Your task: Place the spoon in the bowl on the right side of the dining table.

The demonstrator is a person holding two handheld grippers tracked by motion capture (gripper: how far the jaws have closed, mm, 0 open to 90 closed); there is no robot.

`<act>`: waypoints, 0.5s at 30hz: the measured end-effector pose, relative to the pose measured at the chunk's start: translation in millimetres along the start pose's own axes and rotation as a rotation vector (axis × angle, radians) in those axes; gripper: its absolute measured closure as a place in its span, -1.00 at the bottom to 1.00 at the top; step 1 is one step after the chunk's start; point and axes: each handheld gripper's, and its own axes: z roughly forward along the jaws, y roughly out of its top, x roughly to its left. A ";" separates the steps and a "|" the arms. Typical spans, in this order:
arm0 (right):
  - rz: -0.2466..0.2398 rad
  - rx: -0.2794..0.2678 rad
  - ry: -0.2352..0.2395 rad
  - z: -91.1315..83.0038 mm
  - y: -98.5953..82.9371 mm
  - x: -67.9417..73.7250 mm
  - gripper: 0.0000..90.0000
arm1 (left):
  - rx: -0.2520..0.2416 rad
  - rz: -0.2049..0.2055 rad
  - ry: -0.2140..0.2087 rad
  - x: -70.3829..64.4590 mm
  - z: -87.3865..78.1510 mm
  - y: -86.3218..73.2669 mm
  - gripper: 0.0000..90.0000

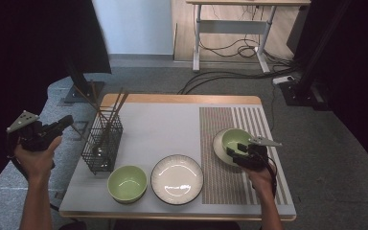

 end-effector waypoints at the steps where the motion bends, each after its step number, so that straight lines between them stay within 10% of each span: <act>1: 0.001 -0.001 0.000 -0.1 0.1 -0.1 0.00 | 0.001 0.000 -0.004 -0.3 0.0 0.1 1.00; 15: 0.003 -0.001 0.003 0.3 0.3 -0.2 -0.01 | -0.004 -0.002 -0.010 -2.6 -8.8 7.7 1.00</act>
